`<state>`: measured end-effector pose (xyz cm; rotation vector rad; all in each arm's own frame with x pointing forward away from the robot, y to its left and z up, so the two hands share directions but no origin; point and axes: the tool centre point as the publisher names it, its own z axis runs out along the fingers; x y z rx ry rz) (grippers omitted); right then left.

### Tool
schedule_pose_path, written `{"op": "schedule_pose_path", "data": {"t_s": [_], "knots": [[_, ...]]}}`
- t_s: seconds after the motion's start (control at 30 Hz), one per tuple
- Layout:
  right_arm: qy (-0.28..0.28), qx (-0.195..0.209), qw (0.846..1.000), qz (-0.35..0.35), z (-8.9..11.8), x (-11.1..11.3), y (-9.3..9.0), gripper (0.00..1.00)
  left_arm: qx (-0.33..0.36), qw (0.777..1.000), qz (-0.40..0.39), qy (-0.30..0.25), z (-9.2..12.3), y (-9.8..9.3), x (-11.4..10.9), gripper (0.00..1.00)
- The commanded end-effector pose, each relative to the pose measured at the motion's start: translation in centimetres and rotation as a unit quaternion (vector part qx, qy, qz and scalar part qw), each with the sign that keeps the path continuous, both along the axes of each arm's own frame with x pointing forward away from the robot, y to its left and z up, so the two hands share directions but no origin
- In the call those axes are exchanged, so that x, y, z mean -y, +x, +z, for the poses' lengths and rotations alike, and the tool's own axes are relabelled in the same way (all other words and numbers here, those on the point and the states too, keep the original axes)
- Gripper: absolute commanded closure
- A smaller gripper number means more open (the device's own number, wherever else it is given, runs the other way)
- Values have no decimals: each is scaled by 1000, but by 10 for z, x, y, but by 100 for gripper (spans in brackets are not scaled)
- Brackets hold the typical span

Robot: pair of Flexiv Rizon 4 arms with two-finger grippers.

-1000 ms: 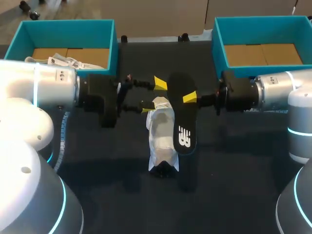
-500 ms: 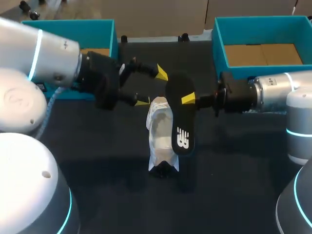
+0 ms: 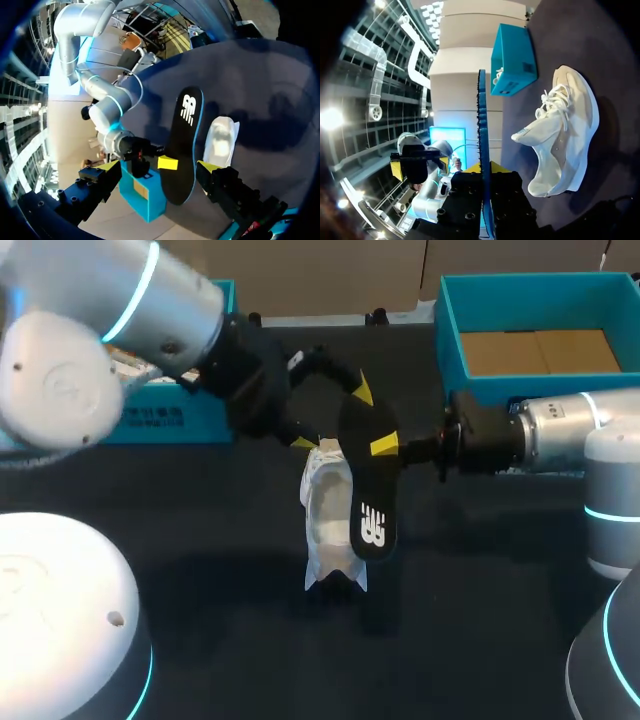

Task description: Take the shoe out of the shoebox, open the shoe tongue, remove and reinsert the insole, then place the shoe into the shoebox

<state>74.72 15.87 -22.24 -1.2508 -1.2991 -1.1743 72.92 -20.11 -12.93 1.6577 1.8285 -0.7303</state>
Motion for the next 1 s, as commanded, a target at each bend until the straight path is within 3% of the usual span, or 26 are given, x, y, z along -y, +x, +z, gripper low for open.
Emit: {"op": "schedule_pose_path", "data": {"t_s": [0.03, 0.67, 1.0], "knots": [[1, 1, 1000, 0, -1, -1, -1, 100, -18, 983, -2, 185, 0, 5, 9, 0], [6, -2, 1000, -1, -9, -5, -8, 100, -18, 945, -23, 327, 1, -2, 9, 0], [8, 3, 1000, 0, -10, -5, -9, 100, -28, 931, -20, 362, -2, -2, 11, 0]]}}
